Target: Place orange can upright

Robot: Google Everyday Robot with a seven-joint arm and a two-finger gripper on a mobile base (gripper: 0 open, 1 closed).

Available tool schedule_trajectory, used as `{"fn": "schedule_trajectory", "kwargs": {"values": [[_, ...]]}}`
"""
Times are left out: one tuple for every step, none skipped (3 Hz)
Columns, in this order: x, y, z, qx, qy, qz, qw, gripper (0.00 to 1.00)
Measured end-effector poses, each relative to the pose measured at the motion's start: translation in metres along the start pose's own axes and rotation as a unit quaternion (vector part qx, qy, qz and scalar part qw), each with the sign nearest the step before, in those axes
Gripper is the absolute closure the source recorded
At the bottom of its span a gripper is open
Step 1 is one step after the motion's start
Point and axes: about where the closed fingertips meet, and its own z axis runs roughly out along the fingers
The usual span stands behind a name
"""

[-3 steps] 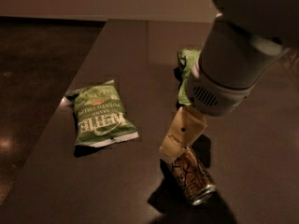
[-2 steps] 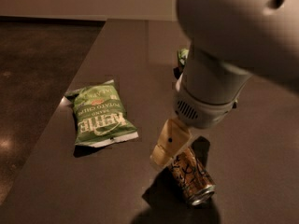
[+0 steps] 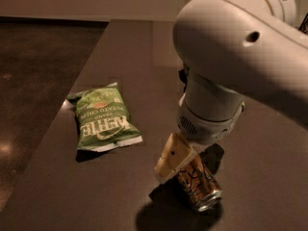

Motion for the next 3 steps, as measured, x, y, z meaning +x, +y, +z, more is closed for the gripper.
{"fn": "schedule_trajectory", "kwargs": {"values": [[0.007, 0.008, 0.015, -0.024, 0.010, 0.021, 0.9994, 0.16], [0.010, 0.016, 0.022, -0.038, 0.013, 0.026, 0.9989, 0.39], [0.006, 0.018, 0.012, -0.044, -0.009, 0.016, 0.9989, 0.63]]}}
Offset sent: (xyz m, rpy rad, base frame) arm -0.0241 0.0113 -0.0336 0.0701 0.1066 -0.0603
